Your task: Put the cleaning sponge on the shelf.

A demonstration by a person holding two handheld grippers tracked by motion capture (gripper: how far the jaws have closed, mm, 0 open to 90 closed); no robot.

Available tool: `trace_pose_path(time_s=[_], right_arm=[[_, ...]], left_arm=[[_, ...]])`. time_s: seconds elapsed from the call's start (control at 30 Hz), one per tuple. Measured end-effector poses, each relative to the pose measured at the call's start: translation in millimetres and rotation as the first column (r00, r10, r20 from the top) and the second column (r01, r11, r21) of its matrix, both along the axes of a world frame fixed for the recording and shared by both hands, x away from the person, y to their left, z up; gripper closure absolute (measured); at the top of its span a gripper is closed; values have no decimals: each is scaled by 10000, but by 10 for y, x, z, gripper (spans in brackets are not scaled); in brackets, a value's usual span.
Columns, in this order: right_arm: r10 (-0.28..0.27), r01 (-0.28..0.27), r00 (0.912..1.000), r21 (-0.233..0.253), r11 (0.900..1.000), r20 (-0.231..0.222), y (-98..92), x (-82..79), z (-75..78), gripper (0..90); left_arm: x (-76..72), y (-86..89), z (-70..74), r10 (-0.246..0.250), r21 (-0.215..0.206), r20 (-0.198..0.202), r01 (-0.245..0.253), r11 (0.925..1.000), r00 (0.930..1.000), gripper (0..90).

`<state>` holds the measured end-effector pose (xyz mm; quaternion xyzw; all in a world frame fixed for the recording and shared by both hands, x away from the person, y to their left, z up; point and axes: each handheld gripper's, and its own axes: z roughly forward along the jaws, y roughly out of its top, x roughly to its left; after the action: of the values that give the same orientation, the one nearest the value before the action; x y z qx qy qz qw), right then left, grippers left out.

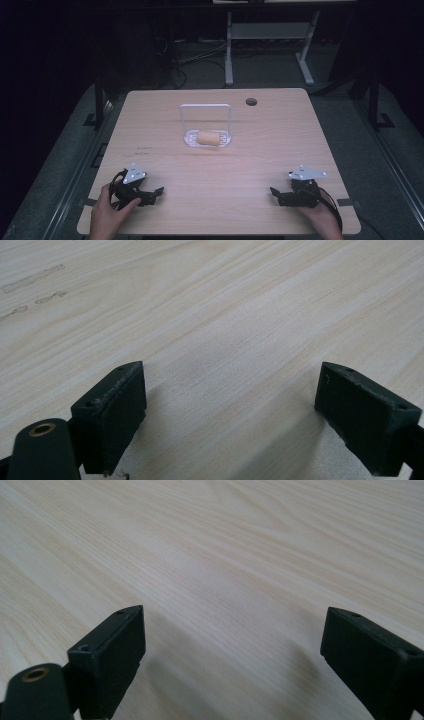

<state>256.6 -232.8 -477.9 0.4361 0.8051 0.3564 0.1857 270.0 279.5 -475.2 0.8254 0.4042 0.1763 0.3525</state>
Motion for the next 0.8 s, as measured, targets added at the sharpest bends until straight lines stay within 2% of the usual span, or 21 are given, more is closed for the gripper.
trace_pose_path(time_s=[0.33, 0.4, 0.57, 0.8], right_arm=[[-426, 426, 9991, -26, 9991, -50, -128, -28, -30, 106], [-426, 426, 9991, -90, 9991, -36, -136, -25, -33, 106], [-481, 482, 9983, 13, 9988, -343, -153, -5, -40, 103], [-479, 480, 9983, 9, 9988, -344, -152, -4, -41, 102]], left_arm=[[-1, 0, 0, 1, 2, -1, -1, 10000, 10000, 126], [0, 0, 0, 0, 3, 1, 0, 10000, 10000, 127], [-1, 0, 0, -2, 1, -1, 2, 10000, 10000, 127], [0, 0, 0, 0, 4, -1, 0, 10000, 10000, 126]])
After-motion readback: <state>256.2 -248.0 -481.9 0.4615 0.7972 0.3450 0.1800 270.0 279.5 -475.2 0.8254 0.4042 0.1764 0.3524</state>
